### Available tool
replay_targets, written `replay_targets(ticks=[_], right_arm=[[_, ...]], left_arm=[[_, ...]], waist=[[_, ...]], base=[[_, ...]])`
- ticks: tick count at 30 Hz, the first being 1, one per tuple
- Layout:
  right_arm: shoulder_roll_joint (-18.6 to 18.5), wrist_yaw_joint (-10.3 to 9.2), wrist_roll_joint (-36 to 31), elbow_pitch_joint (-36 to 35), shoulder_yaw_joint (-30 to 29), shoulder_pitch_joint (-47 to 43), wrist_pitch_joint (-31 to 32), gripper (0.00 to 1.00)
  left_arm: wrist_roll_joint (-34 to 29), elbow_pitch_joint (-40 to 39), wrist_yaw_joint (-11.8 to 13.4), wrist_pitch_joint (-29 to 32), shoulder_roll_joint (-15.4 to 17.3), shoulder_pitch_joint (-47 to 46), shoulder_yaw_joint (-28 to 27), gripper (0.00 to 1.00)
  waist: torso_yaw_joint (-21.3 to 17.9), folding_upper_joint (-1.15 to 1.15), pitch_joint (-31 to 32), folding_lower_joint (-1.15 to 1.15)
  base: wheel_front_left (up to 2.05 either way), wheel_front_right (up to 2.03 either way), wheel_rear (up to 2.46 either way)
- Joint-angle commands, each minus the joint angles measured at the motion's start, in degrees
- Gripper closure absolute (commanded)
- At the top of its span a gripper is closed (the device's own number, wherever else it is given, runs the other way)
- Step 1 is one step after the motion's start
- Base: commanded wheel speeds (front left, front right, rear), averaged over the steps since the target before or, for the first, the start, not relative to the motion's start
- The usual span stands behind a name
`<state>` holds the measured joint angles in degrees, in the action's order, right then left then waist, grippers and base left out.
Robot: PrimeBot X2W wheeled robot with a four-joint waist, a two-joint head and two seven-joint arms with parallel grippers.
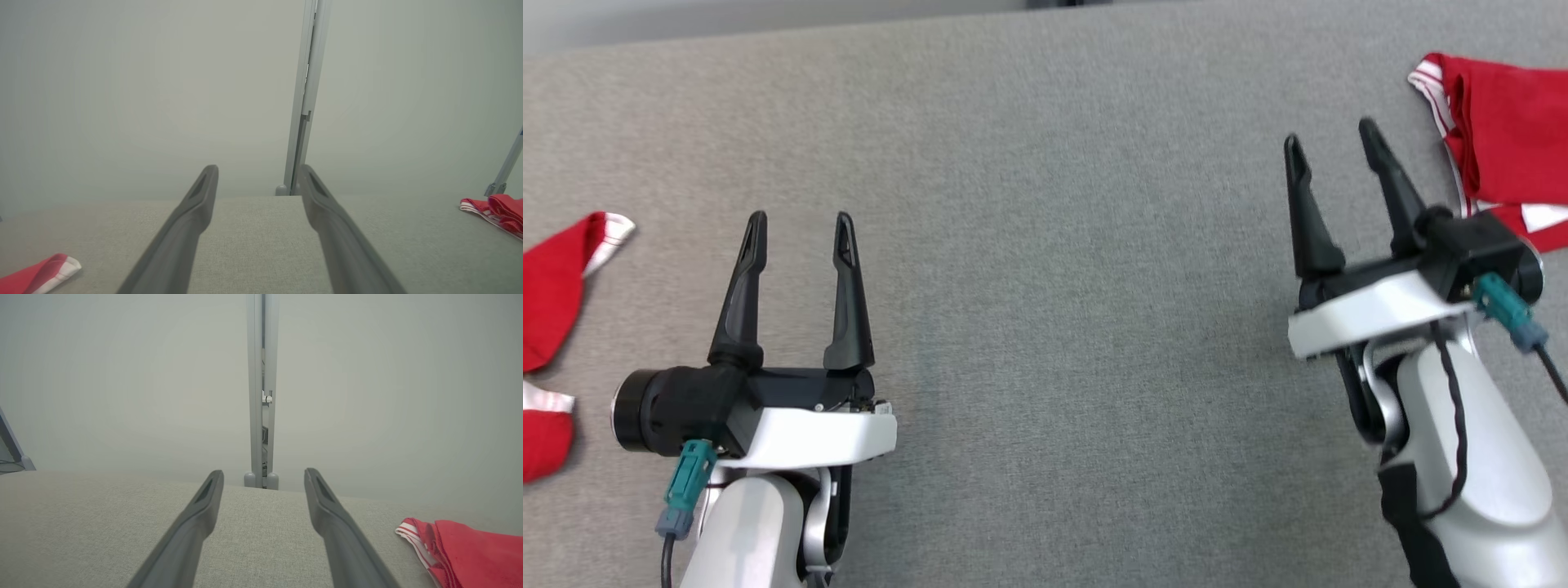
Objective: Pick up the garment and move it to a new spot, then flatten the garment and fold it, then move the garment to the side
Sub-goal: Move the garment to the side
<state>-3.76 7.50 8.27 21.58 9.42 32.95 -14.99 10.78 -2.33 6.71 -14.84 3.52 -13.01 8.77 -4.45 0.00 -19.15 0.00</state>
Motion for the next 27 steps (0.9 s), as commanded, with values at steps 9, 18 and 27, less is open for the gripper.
replay_targets(ticks=[9,18,27], right_arm=[[-1.05,0.00,2.96,-9.74,0.45,-14.53,-0.26,0.00],[-1.56,0.01,4.78,-12.22,-0.42,-23.23,-0.26,0.00],[-1.28,0.00,4.07,-14.96,-2.38,-29.10,-0.25,0.00]], left_arm=[[0.68,-0.63,-2.71,-0.40,-0.03,5.60,-2.12,0.00],[0.42,0.36,-4.38,-0.41,-0.36,12.90,-5.69,0.00],[-0.57,2.35,-5.03,-0.41,-0.52,18.42,-8.63,0.00]], waist=[[2.68,0.00,8.75,0.00],[2.87,0.00,14.76,0.00],[2.96,0.00,18.29,0.00]], base=[[0.00,0.00,0.00],[0.00,0.00,0.00],[0.00,0.00,0.00]])
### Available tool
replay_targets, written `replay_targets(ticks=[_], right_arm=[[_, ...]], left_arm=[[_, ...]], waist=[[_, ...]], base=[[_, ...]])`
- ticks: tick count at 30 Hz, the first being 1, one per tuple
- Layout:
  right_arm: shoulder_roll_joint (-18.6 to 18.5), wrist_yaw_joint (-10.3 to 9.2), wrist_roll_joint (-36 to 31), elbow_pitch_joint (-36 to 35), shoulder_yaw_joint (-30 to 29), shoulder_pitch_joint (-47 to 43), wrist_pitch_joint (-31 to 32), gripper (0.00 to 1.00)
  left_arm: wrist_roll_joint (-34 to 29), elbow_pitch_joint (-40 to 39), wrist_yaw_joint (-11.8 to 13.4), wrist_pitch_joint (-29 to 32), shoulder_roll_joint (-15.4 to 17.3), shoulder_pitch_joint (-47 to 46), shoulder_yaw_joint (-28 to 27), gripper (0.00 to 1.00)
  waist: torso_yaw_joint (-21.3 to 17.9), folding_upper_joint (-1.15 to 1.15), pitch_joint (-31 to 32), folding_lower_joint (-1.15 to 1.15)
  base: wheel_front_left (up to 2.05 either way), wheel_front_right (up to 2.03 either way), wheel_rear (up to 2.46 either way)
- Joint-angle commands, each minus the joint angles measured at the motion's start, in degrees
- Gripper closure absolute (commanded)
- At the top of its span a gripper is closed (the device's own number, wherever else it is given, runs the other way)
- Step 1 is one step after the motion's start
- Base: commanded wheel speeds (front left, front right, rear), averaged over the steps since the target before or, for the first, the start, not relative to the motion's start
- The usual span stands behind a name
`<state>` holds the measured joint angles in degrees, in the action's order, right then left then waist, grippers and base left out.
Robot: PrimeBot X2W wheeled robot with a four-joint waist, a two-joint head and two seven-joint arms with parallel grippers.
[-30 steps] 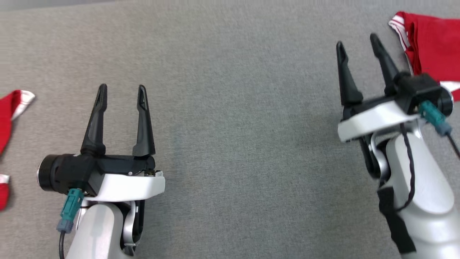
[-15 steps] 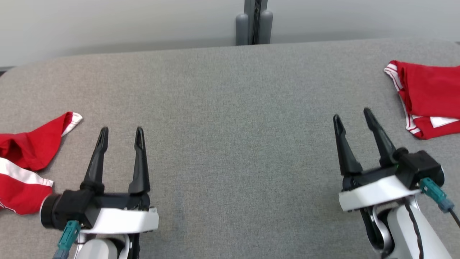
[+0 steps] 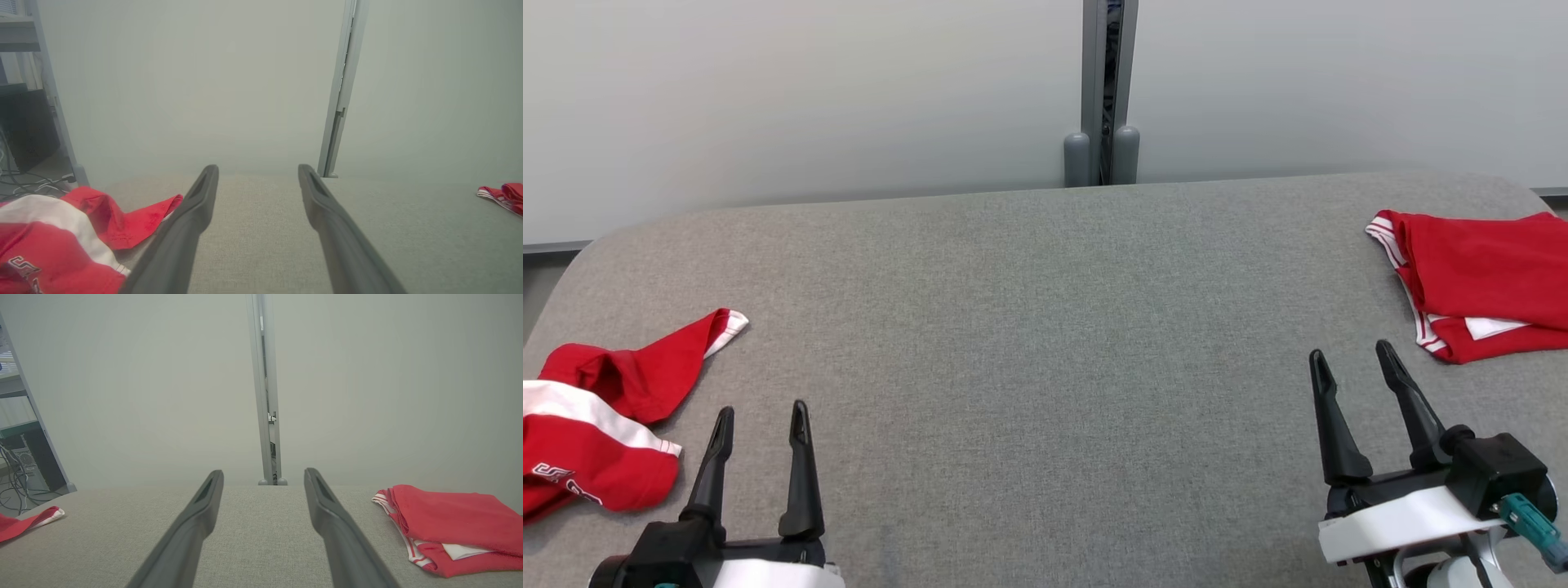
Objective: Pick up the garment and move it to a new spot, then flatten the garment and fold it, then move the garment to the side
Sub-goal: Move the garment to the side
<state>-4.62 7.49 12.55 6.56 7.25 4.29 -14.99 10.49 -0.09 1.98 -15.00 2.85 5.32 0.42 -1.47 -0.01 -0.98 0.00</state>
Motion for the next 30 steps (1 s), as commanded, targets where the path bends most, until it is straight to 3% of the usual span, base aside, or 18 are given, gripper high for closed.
replay_targets(ticks=[1,5,30], right_arm=[[-0.47,0.01,-0.20,-0.14,-0.21,-0.80,-0.26,0.00],[-0.58,0.01,-0.32,-0.51,-0.33,-1.71,-0.26,0.00],[-0.33,0.01,-0.54,0.54,-0.26,-3.40,-0.26,0.00]], left_arm=[[-0.01,0.34,-0.48,-0.25,0.14,0.44,-0.41,0.00],[0.39,1.37,-1.77,-0.25,0.15,1.37,-0.78,0.00],[0.31,2.69,-0.42,-0.25,0.14,1.21,0.09,0.00]], waist=[[-0.07,0.01,0.28,0.00],[-0.17,0.01,0.96,0.00],[0.50,0.01,1.81,0.00]], base=[[0.00,0.00,0.00],[0.00,0.00,0.00],[0.00,0.00,0.00]])
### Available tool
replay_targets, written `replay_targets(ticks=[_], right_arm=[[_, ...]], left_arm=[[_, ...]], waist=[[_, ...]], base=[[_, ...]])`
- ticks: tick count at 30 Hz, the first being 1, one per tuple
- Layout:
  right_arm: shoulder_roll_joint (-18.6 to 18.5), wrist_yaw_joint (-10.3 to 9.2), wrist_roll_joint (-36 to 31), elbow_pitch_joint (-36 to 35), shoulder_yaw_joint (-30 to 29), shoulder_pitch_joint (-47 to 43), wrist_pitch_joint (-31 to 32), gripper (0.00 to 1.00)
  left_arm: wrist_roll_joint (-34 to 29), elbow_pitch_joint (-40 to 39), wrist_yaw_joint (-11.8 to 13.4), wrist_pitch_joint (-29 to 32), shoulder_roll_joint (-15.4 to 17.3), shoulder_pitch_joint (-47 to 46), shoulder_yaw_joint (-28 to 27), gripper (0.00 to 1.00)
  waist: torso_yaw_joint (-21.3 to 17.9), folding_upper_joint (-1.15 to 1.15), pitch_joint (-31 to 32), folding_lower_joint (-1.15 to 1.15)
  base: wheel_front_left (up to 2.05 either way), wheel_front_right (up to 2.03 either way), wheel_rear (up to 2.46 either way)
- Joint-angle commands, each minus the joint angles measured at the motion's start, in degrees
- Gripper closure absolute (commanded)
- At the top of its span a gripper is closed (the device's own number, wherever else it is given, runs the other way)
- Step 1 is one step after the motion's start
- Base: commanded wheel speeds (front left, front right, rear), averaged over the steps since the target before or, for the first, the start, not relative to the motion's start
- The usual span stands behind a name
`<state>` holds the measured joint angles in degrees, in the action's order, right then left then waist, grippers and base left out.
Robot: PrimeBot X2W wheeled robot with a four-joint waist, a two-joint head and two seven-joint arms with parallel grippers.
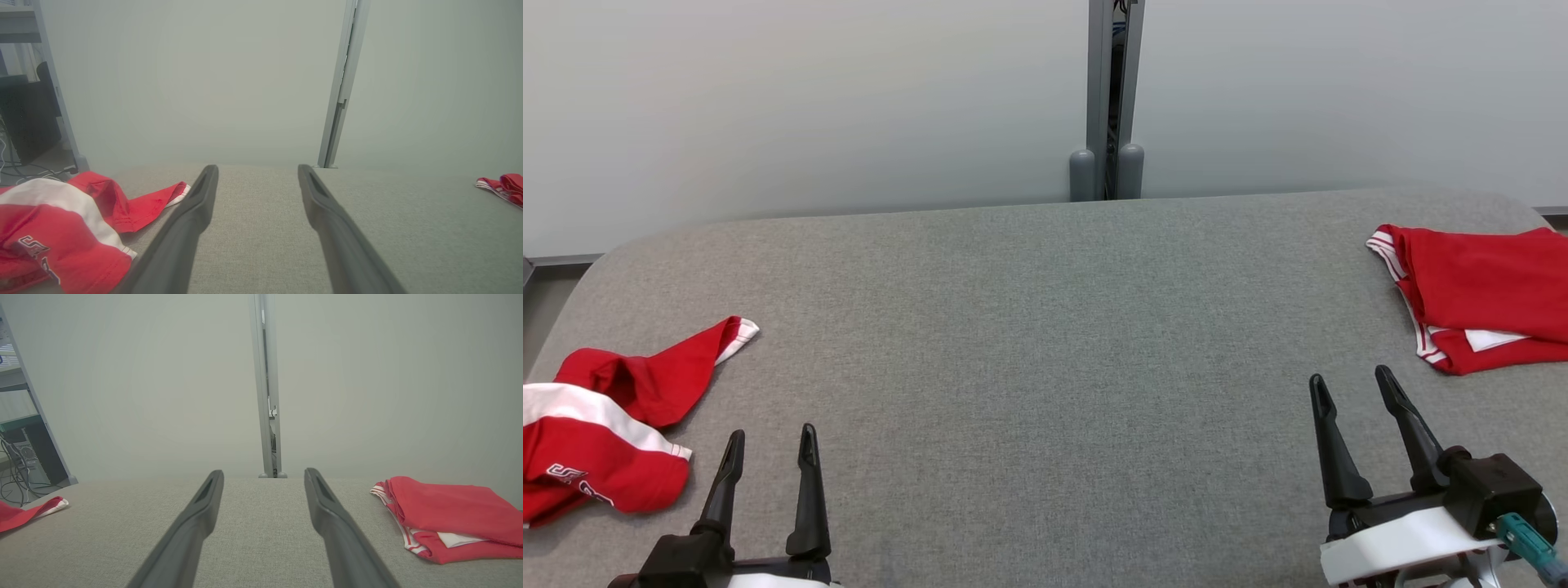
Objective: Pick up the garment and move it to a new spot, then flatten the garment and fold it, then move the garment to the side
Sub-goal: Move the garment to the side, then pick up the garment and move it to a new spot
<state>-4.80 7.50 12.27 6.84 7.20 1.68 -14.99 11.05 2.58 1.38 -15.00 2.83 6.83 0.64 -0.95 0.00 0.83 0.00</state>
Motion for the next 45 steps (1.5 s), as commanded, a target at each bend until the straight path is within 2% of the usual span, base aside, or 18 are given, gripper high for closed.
replay_targets(ticks=[1,14,24,32,45], right_arm=[[-0.14,0.00,-0.30,0.27,-0.21,-0.80,-0.26,0.00],[0.01,0.00,-0.12,-0.19,0.09,-0.85,-0.25,0.00],[-0.20,0.00,-0.07,-1.57,0.65,-1.67,-0.26,0.00],[-0.31,0.00,-0.50,-2.38,0.19,-1.95,-0.26,0.00],[-0.44,0.00,-0.32,-2.82,1.12,-2.25,-0.26,0.00]], left_arm=[[-0.32,0.11,0.16,-0.25,0.16,-0.34,-0.16,0.00],[-0.07,0.95,0.41,-0.25,0.16,-1.49,0.01,0.00],[0.15,-1.98,2.15,-0.15,0.19,-2.12,1.12,0.00],[0.49,-4.84,1.77,-0.14,0.17,-2.23,1.33,0.00],[0.82,-6.02,2.81,-0.14,0.17,-1.46,1.56,0.00]], waist=[[0.04,0.00,0.01,0.00],[1.55,0.00,-0.14,0.00],[9.04,0.00,-0.44,0.00],[14.55,0.00,-0.76,0.00],[20.90,0.00,-0.46,0.00]], base=[[0.00,0.00,0.00],[0.00,0.00,0.00],[0.00,0.00,0.00],[0.00,0.00,0.00],[0.00,0.00,0.00]])
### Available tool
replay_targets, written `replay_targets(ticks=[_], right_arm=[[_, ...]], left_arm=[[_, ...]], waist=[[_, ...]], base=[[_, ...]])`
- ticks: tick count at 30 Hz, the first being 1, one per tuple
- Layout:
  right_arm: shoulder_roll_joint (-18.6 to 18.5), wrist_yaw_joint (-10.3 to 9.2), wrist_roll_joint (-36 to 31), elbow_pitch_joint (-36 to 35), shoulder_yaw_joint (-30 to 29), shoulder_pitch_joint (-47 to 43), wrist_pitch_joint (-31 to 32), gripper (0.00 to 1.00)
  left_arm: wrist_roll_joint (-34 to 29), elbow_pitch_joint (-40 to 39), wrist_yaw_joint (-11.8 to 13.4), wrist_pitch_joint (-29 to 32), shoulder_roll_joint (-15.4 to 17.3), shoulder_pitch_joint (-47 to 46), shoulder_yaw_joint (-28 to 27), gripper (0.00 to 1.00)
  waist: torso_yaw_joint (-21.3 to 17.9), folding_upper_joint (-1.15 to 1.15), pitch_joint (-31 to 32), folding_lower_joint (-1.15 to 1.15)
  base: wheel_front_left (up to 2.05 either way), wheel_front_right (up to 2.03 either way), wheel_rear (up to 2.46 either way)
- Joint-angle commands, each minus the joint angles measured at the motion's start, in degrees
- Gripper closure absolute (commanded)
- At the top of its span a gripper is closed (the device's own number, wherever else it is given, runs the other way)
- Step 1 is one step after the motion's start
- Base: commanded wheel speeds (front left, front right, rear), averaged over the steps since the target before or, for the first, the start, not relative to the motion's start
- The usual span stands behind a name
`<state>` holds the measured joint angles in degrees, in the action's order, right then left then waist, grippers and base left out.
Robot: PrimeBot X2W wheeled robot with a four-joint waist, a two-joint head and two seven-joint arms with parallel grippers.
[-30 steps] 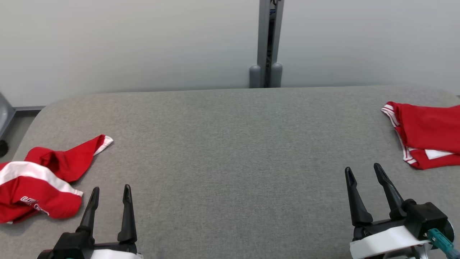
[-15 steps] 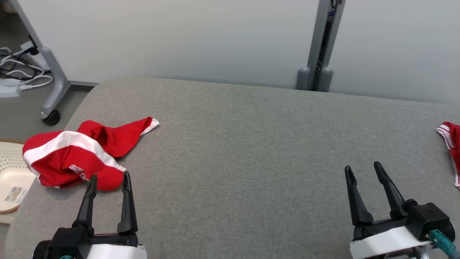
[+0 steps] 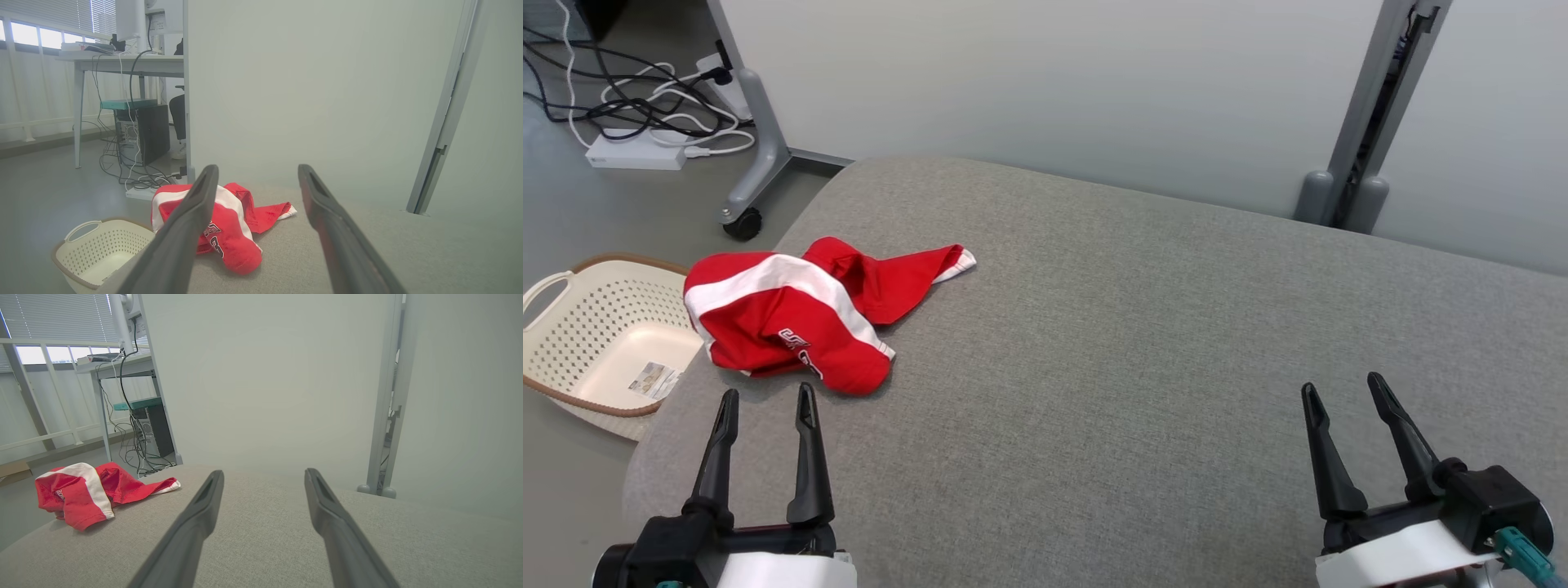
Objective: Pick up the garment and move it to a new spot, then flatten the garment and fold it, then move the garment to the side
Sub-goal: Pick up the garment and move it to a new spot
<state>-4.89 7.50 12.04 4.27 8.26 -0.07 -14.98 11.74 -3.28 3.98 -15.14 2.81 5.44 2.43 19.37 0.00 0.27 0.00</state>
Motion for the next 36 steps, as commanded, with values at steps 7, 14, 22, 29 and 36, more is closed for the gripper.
replay_targets(ticks=[7,14,22,29,36], right_arm=[[-0.14,0.00,-0.41,-0.29,0.29,-0.18,-0.27,0.00],[-0.48,0.00,-0.10,-0.12,0.76,-0.13,-0.27,0.00],[-1.13,0.00,0.31,0.15,0.98,-0.66,-0.27,0.00],[-2.28,0.00,0.90,0.20,0.93,0.05,-0.27,0.00],[-4.35,0.00,0.36,-0.96,0.92,2.50,-0.27,0.00]], left_arm=[[0.90,-0.29,0.72,0.00,0.19,0.32,-0.83,0.00],[1.21,-0.48,1.19,0.00,0.19,0.89,-0.76,0.00],[1.55,-0.66,1.49,0.00,0.19,0.84,-1.02,0.00],[2.74,-0.79,2.32,0.00,0.19,0.18,-1.48,0.00],[5.15,-0.45,3.70,0.00,0.17,-3.13,-1.33,0.00]], waist=[[2.52,0.00,0.38,0.00],[2.85,0.00,0.65,0.00],[2.24,0.00,0.77,0.00],[2.22,0.00,-0.69,0.00],[1.79,0.00,-5.81,0.00]], base=[[0.00,0.00,0.00],[0.00,0.00,0.00],[0.00,0.00,0.00],[0.00,0.00,0.00],[0.00,0.00,0.00]])
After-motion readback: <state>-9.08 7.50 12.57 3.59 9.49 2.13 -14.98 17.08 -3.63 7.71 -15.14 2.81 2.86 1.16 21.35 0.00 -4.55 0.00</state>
